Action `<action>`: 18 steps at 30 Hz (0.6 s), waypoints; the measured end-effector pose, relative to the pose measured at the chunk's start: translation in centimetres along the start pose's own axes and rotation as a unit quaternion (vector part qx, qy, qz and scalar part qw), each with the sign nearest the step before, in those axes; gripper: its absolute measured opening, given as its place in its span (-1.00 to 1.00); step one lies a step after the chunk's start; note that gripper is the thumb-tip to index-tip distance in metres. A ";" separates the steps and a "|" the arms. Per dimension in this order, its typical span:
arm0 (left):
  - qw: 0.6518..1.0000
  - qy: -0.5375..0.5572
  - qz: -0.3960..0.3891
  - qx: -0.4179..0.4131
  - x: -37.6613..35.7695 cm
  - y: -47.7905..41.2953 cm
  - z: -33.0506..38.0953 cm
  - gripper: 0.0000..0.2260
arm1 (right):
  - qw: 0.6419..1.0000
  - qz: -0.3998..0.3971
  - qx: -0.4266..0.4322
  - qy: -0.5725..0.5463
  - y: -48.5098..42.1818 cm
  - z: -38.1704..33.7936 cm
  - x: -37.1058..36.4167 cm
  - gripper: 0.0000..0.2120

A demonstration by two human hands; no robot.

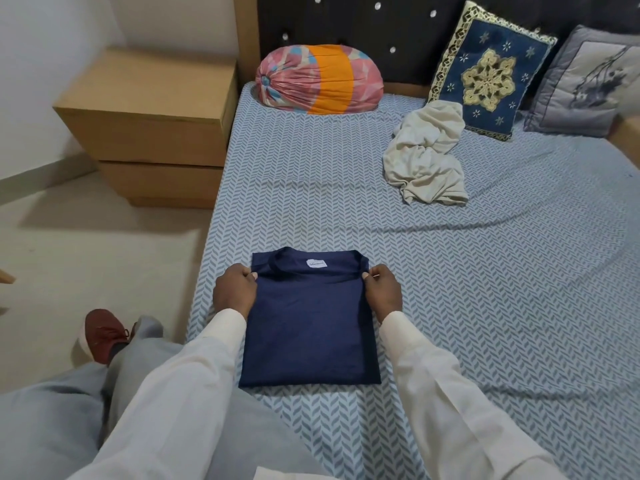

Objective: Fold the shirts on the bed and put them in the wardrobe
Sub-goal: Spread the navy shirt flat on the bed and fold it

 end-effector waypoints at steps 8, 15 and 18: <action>0.999 -0.034 -0.019 0.011 -0.1 -0.1 -0.5 -0.62 | 0.997 -0.025 -0.026 0.069 0.9 -0.4 -0.1 -0.65; 0.974 -0.153 -0.169 0.004 -1.3 6.3 -4.0 -0.44 | 0.989 -0.147 -0.018 0.023 6.6 3.8 0.0 -0.49; 0.963 -0.181 -0.199 0.006 -1.9 8.4 -4.9 -0.53 | 0.969 -0.243 -0.042 -0.006 8.6 6.2 -1.5 -0.56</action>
Point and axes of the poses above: each hand's wrist, its own y-axis away from the middle knuckle, its own x-axis out of the back of the hand, z = x × y, the point moved 9 cm from there along -y, towards the middle knuckle, and after that the axes turned 3 degrees about -z, right-handed, at the moved point
